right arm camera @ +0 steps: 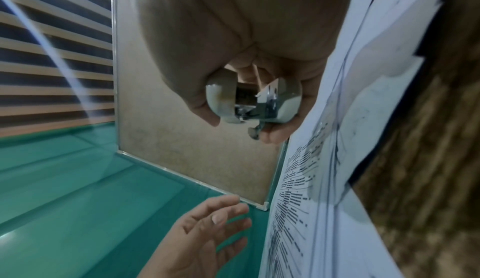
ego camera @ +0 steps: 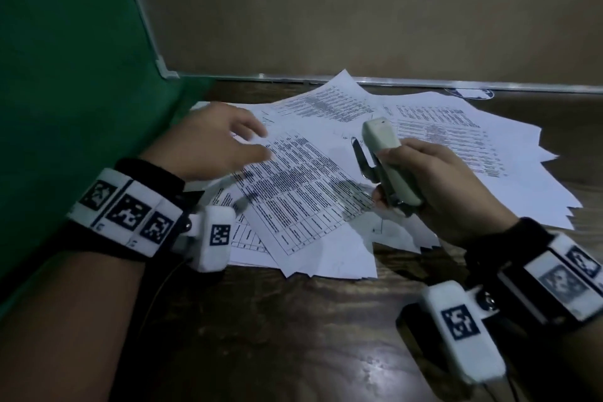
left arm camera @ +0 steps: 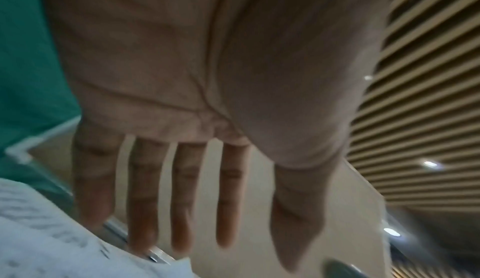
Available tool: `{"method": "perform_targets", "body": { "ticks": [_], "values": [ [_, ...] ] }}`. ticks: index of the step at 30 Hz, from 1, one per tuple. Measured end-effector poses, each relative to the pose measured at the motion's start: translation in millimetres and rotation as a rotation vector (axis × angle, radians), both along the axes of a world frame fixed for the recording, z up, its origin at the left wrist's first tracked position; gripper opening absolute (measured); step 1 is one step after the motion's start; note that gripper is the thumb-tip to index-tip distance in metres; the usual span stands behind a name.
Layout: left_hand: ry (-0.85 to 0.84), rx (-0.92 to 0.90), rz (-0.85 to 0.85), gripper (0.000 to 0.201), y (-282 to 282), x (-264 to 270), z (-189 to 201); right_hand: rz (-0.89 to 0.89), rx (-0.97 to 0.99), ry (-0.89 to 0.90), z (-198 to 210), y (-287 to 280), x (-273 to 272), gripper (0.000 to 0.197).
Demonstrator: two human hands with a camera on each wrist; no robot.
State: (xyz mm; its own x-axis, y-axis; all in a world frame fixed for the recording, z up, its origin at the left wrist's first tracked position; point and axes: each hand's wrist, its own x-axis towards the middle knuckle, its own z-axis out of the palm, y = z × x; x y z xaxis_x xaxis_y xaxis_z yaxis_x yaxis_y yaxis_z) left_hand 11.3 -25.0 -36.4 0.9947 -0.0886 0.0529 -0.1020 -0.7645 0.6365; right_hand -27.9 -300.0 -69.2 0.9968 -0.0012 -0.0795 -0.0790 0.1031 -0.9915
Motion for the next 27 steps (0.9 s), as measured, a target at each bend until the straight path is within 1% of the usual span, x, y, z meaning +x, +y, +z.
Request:
{"method": "perform_targets", "body": {
  "ticks": [1, 3, 5, 6, 7, 10, 12, 15, 18, 20, 22, 24, 25, 27],
  "values": [
    [0.045, 0.067, -0.108, 0.039, -10.2, -5.2, 3.6, 0.001, 0.002, -0.004, 0.0, 0.1, 0.2, 0.011],
    [0.128, 0.307, -0.304, 0.046, -39.0, -17.7, 8.4, -0.004, 0.004, -0.014, -0.5, 0.0, 1.3, 0.011],
    [0.145, 0.572, -0.416, 0.06, -70.6, -23.1, 4.9, -0.036, 0.024, -0.04, -0.4, -0.7, 2.2, 0.011],
    [0.138, 0.651, -0.446, 0.068, -85.3, -24.0, 1.6, -0.058, 0.035, -0.058, 0.2, -1.7, 2.7, 0.011],
    [0.138, 0.687, -0.461, 0.073, -96.8, -24.1, -2.1, -0.082, 0.041, -0.074, 1.0, -2.4, 2.9, 0.01],
    [0.139, 0.688, -0.468, 0.081, -114.3, -21.5, -8.4, -0.142, 0.057, -0.107, 2.6, -6.7, 3.5, 0.01],
    [0.138, 0.714, -0.462, 0.08, -118.4, -21.3, -7.0, -0.159, 0.064, -0.124, 2.3, -8.8, 4.1, 0.011],
    [0.093, 0.772, -0.459, 0.065, -122.1, -26.2, -5.1, -0.158, 0.05, -0.12, 3.3, -8.5, 4.4, 0.011],
    [0.002, 0.824, -0.501, 0.035, -121.4, -29.1, -4.8, -0.122, 0.035, -0.115, 4.2, -7.7, 3.9, 0.009],
    [-0.027, 0.792, -0.479, 0.02, -115.8, -26.7, -2.9, -0.086, 0.02, -0.119, 4.3, -7.8, 2.6, 0.01],
    [-0.027, 0.73, -0.405, 0.013, -103.8, -21.4, -0.5, -0.039, 0.032, -0.118, 5.7, -6.2, 0.7, 0.01],
    [-0.002, 0.654, -0.311, 0.022, -85.4, -14.0, 0.9, 0.006, 0.068, -0.099, 7.7, -4.5, -1.4, 0.018],
    [0.003, 0.604, -0.267, 0.026, -75.5, -10.5, 1.2, 0.025, 0.067, -0.088, 8.0, -4.4, -1.7, 0.025],
    [-0.027, 0.497, -0.213, 0.029, -57.5, -6.5, 1.8, 0.051, 0.03, -0.069, 6.9, -5.3, -2.7, 0.042]
  ]
}}
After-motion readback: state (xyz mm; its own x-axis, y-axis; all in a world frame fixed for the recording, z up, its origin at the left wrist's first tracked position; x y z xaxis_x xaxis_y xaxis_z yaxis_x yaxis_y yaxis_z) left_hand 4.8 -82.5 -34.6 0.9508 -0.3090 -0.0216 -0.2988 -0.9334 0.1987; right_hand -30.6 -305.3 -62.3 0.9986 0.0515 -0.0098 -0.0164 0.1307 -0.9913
